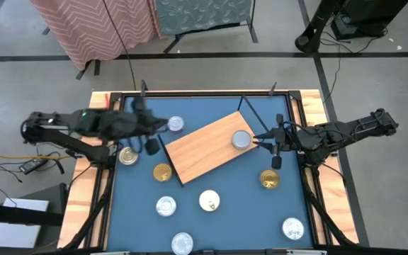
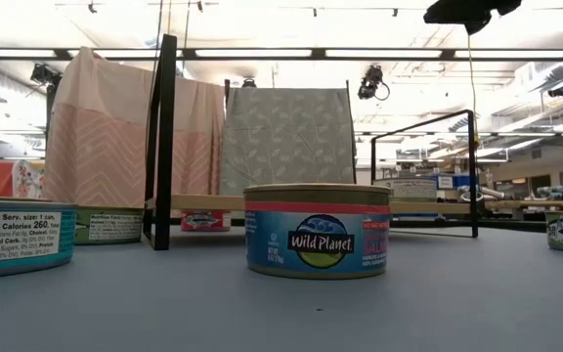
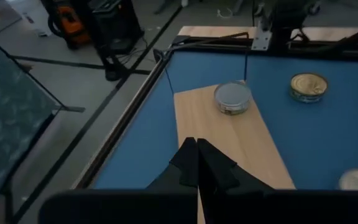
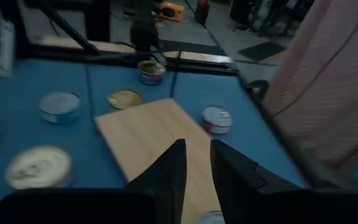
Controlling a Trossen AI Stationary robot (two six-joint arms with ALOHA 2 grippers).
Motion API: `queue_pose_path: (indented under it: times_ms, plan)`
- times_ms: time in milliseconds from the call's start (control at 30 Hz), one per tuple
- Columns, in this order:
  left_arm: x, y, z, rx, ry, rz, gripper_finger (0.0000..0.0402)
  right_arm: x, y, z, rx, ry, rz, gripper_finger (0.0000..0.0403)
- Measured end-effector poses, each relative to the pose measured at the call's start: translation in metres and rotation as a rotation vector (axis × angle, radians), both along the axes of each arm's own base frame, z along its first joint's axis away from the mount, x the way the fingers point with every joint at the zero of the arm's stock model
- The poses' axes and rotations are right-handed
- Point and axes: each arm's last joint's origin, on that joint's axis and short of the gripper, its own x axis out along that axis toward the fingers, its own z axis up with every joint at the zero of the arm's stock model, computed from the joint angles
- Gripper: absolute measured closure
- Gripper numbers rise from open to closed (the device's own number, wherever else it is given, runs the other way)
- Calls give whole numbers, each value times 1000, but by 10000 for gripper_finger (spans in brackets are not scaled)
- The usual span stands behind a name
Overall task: Stack canned seafood by type on shelf
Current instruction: Put the blue/pink tuna can on the shelf
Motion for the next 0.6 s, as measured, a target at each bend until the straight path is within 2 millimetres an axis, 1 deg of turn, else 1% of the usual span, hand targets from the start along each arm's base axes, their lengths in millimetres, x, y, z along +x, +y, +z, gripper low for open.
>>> queue_pose_path:
  times_ms: [100, 200, 333, 500, 600]
  plan:
    - [-12, -8, -18, -19, -54, 15, 401, 4, 5, 0, 89, -10, 103, 316]
    - [-17, -15, -37, -45, -88, -12, 401, 15, 14, -3, 190, 9, 240, 316]
    - [-19, -24, -62, -70, -65, -49, 401, 34, 31, -17, 282, 94, 369, 316]
    - [-20, -34, -75, -117, -61, -71, 401, 59, 55, -40, 346, 188, 465, 316]
    - [-17, -44, -77, -153, -133, -89, 401, 75, 69, -51, 361, 180, 524, 316]
